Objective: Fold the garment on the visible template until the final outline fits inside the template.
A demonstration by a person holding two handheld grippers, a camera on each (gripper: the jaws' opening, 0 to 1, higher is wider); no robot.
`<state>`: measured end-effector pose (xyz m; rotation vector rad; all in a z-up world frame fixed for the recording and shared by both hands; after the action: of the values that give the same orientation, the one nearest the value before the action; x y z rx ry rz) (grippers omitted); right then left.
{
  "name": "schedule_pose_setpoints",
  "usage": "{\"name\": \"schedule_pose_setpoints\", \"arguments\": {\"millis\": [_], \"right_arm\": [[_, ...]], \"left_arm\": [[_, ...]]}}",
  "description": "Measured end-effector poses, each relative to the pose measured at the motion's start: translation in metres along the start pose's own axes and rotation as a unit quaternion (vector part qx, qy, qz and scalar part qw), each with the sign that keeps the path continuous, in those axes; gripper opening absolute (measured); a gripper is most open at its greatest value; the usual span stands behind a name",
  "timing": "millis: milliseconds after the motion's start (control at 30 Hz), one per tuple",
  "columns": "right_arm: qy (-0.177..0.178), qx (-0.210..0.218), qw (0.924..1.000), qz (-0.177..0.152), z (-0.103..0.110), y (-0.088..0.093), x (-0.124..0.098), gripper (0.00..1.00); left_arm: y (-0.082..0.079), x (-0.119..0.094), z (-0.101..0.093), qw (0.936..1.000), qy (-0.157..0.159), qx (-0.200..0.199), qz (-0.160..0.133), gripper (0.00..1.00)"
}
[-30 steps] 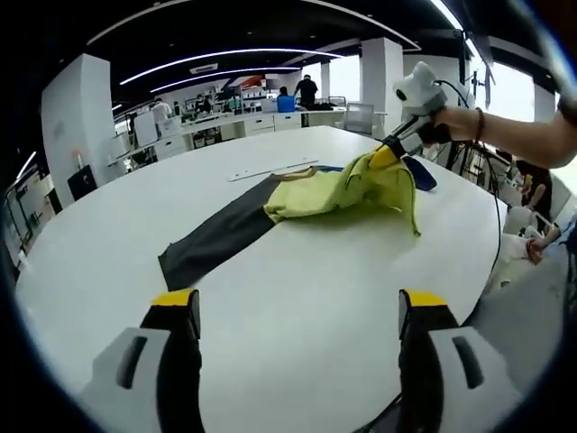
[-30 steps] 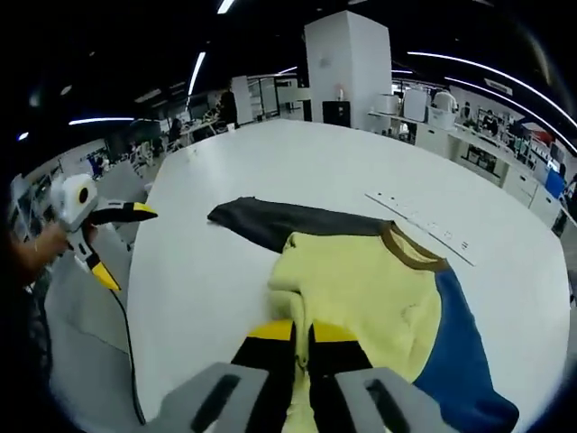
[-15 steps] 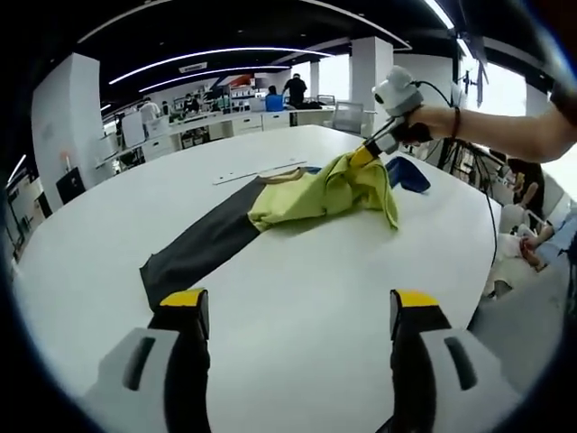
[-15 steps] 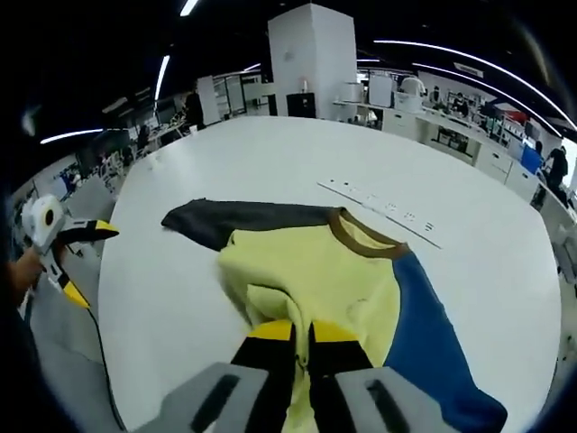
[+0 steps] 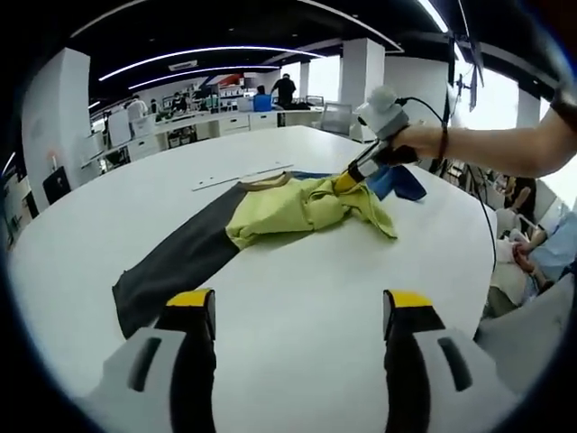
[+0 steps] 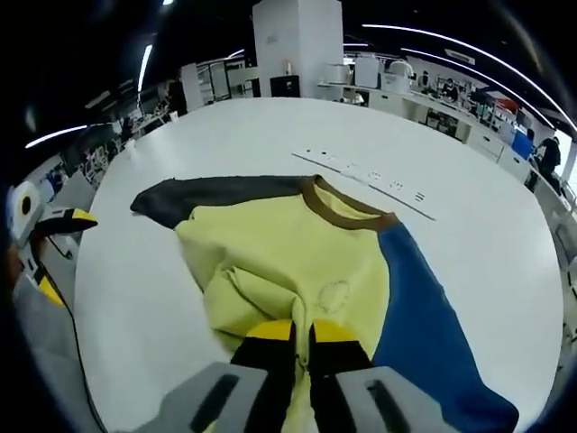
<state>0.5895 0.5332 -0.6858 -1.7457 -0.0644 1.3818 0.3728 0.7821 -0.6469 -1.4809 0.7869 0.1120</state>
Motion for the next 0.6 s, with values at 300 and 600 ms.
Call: {"name": "schedule_pose_setpoints", "arguments": {"millis": [300, 600], "right_arm": [[0.002, 0.021, 0.9993, 0.031, -0.006, 0.014, 0.014, 0.01], [-0.017, 0.074, 0.9971, 0.006, -0.010, 0.019, 0.014, 0.01]], "left_arm": [[-0.002, 0.011, 0.001, 1.0000, 0.007, 0.007, 0.000, 0.65], [-0.015, 0.040, -0.006, 0.9993, 0.036, 0.001, -0.010, 0.52]]}}
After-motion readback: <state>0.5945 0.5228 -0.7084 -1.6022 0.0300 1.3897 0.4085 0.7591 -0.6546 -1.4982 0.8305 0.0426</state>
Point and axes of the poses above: the point that each gripper's makers call its tool centre point, and the gripper's own axes: x roughly forward along the fingers, z roughly to its left, y roughly out of its underside, the point moved 8 cm from there along -x, roughly backward along the fingers, and after that the axes turned 5 degrees about -x, right-handed, at the moved point
